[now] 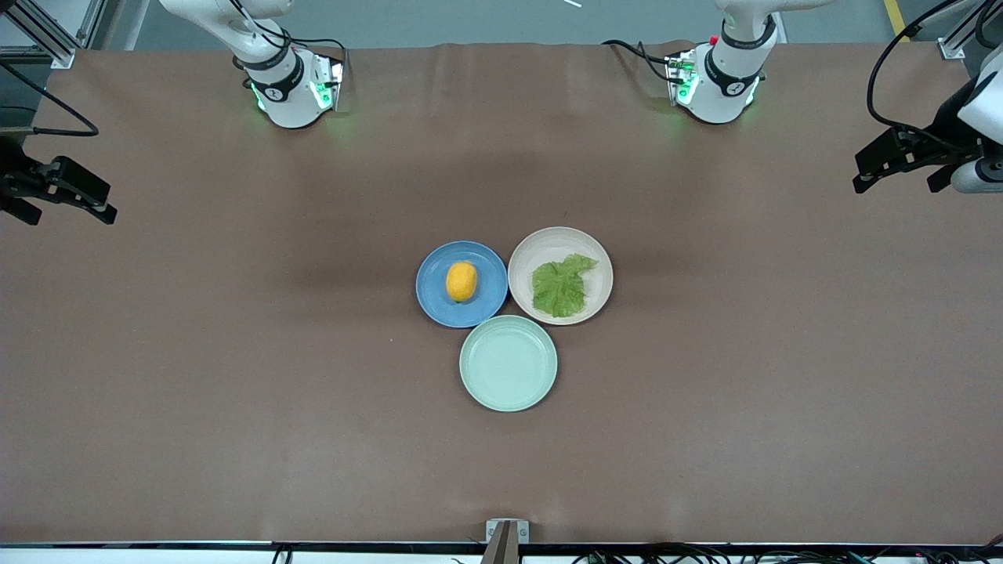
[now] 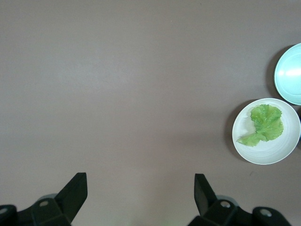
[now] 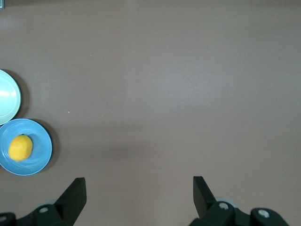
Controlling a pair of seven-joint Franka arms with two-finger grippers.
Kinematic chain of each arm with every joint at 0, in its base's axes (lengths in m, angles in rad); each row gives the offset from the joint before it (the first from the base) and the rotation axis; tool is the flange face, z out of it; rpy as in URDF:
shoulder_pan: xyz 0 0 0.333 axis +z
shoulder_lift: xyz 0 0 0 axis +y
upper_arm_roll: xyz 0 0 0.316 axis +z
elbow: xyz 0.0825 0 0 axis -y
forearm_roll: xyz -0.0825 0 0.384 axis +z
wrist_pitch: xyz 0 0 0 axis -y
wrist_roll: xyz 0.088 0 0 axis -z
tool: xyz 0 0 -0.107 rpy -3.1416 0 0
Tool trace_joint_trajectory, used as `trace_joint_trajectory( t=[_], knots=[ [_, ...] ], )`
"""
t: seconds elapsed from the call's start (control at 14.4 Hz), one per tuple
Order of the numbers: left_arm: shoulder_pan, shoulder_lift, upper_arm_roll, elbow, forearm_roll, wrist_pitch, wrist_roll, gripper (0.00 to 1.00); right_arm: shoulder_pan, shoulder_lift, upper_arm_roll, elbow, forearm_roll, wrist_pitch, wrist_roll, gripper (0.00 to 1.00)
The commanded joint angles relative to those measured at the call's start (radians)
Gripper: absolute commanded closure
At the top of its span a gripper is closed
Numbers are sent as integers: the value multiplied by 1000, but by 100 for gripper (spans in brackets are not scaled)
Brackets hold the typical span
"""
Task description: Pick lemon and lettuce from plates
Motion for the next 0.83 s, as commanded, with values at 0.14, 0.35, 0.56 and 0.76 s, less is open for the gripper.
trace_joint_trajectory(
  t=[0.14,0.35,0.56,0.76],
  knots=[
    [3,41,-1,35,13,-5,0,0,-19,2,15,14,-15,-5,-10,0],
    [-8,101,-2,81,40,-5,5,0,-16,2,16,14,-12,-5,0,0],
    [-14,150,-12,81,52,-5,13,0,40,11,24,14,-6,14,5,0],
    [-39,202,-13,84,51,4,2,0,146,50,24,15,-10,35,77,0]
  ],
)
